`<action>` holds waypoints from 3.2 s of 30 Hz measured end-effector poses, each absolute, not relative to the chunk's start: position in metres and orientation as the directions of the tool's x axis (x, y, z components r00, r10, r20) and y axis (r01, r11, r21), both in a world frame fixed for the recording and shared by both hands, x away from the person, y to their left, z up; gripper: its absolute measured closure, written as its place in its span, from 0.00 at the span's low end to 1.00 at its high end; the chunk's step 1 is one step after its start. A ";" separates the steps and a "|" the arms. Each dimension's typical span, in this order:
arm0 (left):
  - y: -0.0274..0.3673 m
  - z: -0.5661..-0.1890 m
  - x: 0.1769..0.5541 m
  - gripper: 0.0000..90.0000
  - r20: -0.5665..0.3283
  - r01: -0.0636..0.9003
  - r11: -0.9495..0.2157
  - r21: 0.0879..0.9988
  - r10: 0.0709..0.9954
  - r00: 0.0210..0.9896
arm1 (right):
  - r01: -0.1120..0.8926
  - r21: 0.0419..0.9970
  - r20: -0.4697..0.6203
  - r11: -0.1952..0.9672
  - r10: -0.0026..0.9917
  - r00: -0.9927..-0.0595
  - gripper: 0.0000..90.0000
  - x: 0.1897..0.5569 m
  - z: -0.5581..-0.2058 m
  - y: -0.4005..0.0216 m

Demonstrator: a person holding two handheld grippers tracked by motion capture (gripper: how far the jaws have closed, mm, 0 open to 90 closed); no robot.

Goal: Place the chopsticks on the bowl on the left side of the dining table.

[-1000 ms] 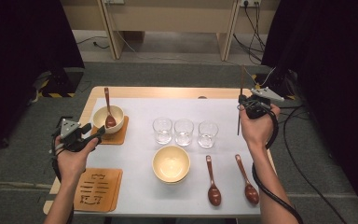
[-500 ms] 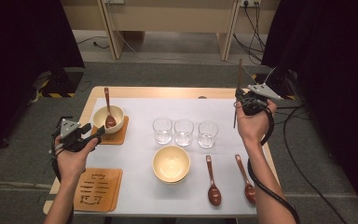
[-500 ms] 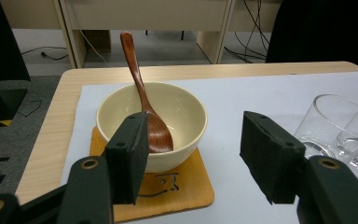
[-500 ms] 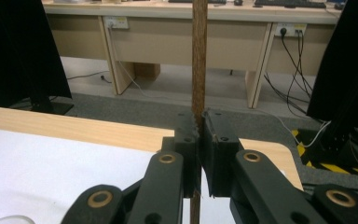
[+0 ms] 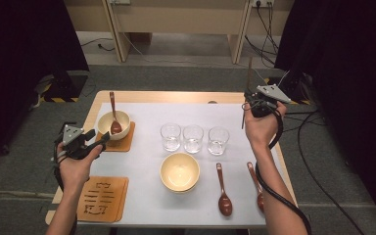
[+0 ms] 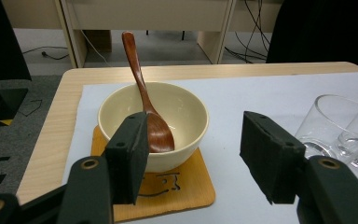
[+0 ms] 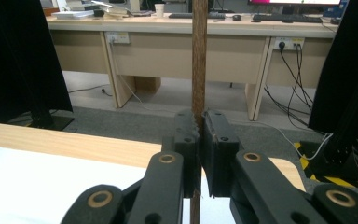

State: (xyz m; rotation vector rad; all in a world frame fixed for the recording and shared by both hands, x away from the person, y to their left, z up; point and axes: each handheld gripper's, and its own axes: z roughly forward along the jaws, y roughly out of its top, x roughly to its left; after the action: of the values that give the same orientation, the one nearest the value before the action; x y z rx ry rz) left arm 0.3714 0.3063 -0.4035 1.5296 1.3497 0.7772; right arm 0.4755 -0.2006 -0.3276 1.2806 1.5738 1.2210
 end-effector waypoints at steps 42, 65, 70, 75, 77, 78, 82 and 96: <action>0.308 -0.405 0.371 0.46 -0.123 0.391 0.039 0.919 0.974 0.193 | 0.175 0.984 0.024 0.019 0.970 -0.240 0.95 0.496 -0.323 -0.165; 0.310 -0.403 0.370 0.46 -0.125 0.386 0.044 0.922 0.974 0.190 | 0.159 0.987 0.030 0.013 0.963 -0.268 0.95 0.503 -0.323 -0.145; 0.310 -0.403 0.370 0.46 -0.125 0.386 0.043 0.921 0.974 0.189 | 0.145 0.989 0.029 0.012 0.961 -0.274 0.95 0.504 -0.322 -0.140; 0.310 -0.403 0.370 0.46 -0.125 0.384 0.044 0.922 0.974 0.189 | 0.149 0.989 0.034 0.008 0.960 -0.279 0.95 0.505 -0.323 -0.136; 0.310 -0.403 0.370 0.46 -0.126 0.384 0.044 0.922 0.974 0.190 | 0.149 0.989 0.034 0.008 0.959 -0.280 0.95 0.506 -0.322 -0.133; 0.310 -0.403 0.370 0.46 -0.125 0.384 0.044 0.922 0.974 0.190 | 0.145 0.989 0.026 0.016 0.958 -0.284 0.95 0.506 -0.322 -0.133; 0.309 -0.404 0.370 0.46 -0.125 0.386 0.042 0.922 0.973 0.192 | 0.144 0.989 0.028 0.015 0.956 -0.290 0.95 0.506 -0.321 -0.129; 0.308 -0.404 0.370 0.46 -0.124 0.387 0.040 0.921 0.973 0.196 | 0.143 0.989 0.028 0.019 0.948 -0.317 0.95 0.507 -0.320 -0.114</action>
State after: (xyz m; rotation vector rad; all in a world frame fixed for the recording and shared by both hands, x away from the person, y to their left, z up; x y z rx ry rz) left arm 0.3698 0.3083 -0.4037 1.5154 1.3517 0.7724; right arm 0.5074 -0.1137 -0.3197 1.1497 1.5560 1.3765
